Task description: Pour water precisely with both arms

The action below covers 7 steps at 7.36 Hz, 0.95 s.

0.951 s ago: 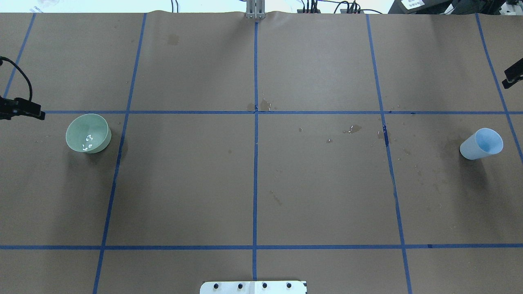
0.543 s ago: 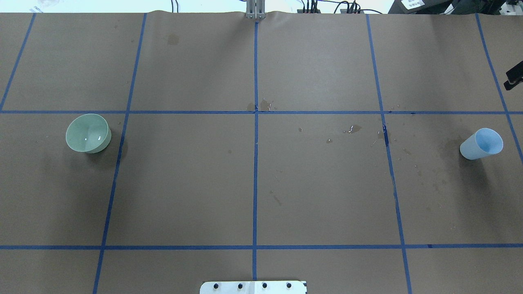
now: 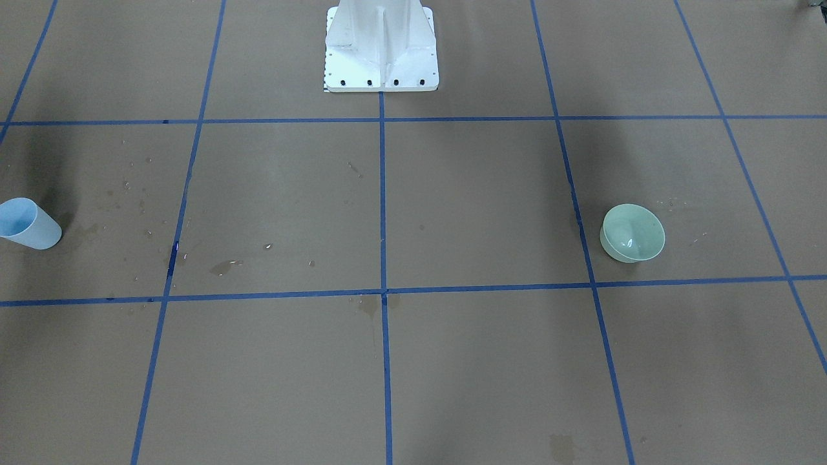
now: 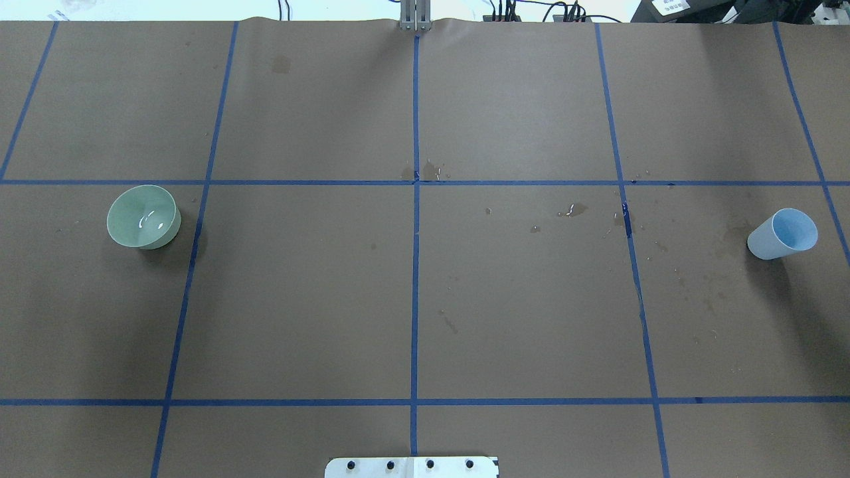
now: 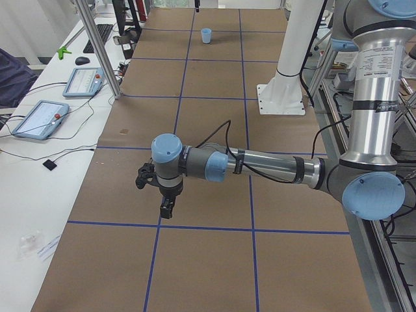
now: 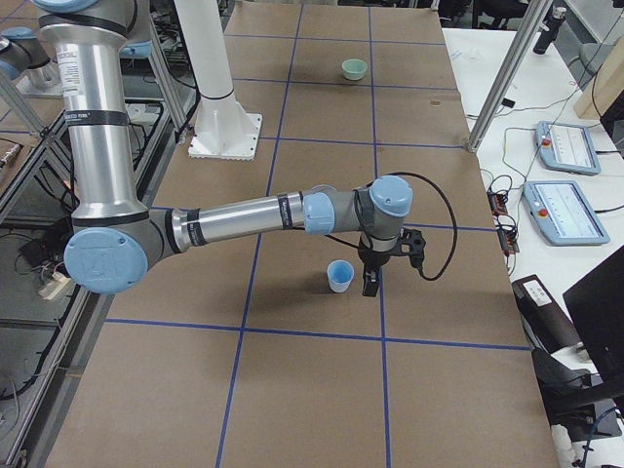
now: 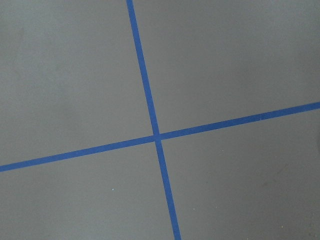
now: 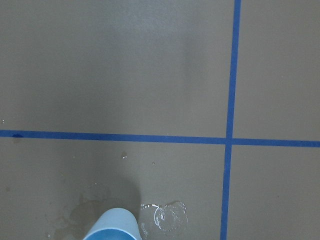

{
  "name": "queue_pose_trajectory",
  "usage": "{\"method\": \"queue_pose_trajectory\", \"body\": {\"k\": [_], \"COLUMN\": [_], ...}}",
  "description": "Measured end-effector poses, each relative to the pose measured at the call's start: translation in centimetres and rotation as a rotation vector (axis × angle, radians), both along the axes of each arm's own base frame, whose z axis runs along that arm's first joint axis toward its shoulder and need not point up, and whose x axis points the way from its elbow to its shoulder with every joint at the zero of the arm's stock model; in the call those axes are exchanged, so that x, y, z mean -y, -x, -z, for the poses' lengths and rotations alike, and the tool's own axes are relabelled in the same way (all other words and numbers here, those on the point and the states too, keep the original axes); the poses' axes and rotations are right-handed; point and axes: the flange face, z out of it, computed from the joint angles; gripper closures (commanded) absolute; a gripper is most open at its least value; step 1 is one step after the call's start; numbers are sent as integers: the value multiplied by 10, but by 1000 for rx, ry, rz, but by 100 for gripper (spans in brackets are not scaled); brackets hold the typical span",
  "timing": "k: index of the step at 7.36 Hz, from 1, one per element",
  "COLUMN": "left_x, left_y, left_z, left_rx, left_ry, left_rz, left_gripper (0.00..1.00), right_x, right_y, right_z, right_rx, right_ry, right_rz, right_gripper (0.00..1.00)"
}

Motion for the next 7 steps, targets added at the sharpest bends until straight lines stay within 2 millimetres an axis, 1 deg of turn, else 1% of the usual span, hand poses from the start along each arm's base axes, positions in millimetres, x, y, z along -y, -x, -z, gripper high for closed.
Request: {"method": "queue_pose_trajectory", "body": {"k": [1,2,4,5,7], "left_x": [-10,-17,-22,-22,-22], "left_y": [6,12,17,18,18], "left_z": [-11,-18,-22,-22,-22], "left_rx": [-1,-1,-1,0,0], "left_ry": [14,22,29,31,35], "left_rz": [-2,4,12,13,19], "left_gripper": [0,0,0,0,0], "right_x": [-11,-20,-41,-47,-51], "right_y": [-11,-19,-25,-27,-36], "right_z": [-10,-20,-43,-49,-54], "right_rx": [22,35,49,49,44], "right_ry": [24,19,-34,-38,-38], "right_rz": [-21,-20,28,36,21], "right_gripper": [1,1,1,1,1]}}
